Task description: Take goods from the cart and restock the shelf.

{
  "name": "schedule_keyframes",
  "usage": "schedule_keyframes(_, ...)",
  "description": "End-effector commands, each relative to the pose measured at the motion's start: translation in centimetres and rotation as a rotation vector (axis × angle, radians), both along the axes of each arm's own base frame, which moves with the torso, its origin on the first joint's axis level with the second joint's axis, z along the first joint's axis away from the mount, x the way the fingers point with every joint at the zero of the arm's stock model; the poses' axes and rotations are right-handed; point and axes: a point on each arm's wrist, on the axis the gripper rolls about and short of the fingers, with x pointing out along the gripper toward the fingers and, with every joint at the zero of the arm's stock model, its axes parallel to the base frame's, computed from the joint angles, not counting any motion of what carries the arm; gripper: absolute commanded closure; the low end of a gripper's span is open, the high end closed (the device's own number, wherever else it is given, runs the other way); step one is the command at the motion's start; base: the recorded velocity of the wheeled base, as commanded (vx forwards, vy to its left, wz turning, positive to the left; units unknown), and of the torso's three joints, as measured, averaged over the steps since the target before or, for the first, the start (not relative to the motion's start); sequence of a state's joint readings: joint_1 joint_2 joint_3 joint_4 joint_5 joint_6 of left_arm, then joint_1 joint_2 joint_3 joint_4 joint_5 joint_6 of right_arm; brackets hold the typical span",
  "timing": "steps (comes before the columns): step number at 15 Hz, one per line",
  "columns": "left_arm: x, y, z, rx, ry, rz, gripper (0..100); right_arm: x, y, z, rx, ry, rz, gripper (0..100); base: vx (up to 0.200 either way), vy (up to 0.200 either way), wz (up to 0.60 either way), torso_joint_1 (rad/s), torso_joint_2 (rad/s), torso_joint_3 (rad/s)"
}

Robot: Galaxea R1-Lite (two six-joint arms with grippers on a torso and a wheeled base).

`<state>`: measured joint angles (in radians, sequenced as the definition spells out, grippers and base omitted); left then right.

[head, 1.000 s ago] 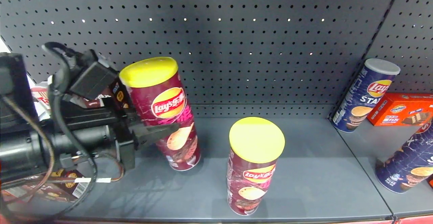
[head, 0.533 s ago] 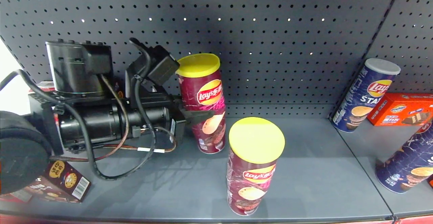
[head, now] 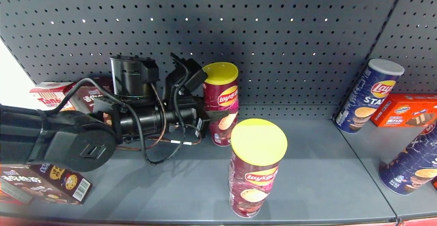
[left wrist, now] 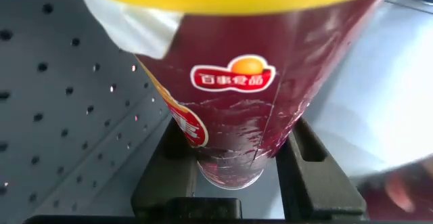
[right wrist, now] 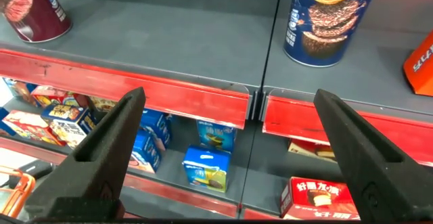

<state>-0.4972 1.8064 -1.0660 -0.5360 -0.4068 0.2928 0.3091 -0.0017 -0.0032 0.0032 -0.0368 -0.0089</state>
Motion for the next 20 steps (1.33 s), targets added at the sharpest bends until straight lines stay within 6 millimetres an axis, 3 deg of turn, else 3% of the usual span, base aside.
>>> schedule_keyframes(1,1.3,-0.6,-0.9,0.019,0.003,-0.001,100,0.0,0.0,0.0,-0.001,0.002,-0.001,0,0.0,0.0,0.0,0.0,0.0,0.0)
schedule_keyframes(12,3.1,-1.5,-1.7,0.033,-0.013,0.001,100,0.0,0.0,0.0,-0.001,0.002,-0.001,0,0.0,0.0,0.0,0.0,0.0,0.0)
schedule_keyframes(13,3.1,-1.5,-1.7,0.033,-0.013,0.001,0,0.0,0.0,0.0,-0.001,0.002,-0.001,0,0.0,0.0,0.0,0.0,0.0,0.0)
schedule_keyframes(18,2.4,-0.9,-2.2,0.058,-0.02,0.017,0,0.0,0.0,0.0,-0.001,0.002,0.001,0,0.0,0.0,0.0,0.0,0.0,0.0)
schedule_keyframes(20,1.3,0.0,-2.1,0.048,-0.055,0.075,0,0.0,0.0,0.0,-0.001,0.002,0.001,0,0.0,0.0,0.0,0.0,0.0,0.0)
